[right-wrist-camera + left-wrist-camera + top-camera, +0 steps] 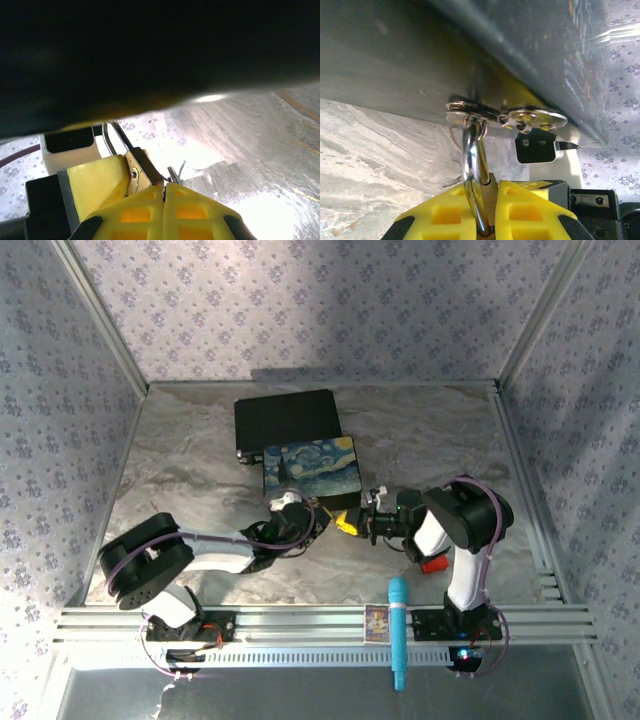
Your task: Unlock the padlock with the key
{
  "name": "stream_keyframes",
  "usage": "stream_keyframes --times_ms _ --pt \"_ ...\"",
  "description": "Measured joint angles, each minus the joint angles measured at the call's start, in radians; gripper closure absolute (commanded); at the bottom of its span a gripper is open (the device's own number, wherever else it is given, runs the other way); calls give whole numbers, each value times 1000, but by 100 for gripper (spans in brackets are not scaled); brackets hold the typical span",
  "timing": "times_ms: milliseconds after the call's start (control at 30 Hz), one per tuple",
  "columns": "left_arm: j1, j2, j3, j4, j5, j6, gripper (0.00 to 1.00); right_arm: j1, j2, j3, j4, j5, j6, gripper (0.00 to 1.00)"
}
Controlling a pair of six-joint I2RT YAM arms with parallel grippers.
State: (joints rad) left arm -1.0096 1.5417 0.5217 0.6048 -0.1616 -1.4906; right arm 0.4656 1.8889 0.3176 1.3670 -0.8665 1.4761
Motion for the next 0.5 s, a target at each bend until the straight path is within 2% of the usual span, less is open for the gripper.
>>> stream_keyframes --times_ms 67,167,267,500 --pt "0 2 0 5 0 0 100 11 -28 0 -45 26 -18 73" --pt "0 2 0 17 -3 0 100 12 -57 -11 -79 53 -33 73" --pt "0 -1 0 19 10 2 100 13 -92 -35 -105 74 -53 68" --pt "0 -26 1 -8 63 24 100 31 -189 -99 -153 123 -105 70"
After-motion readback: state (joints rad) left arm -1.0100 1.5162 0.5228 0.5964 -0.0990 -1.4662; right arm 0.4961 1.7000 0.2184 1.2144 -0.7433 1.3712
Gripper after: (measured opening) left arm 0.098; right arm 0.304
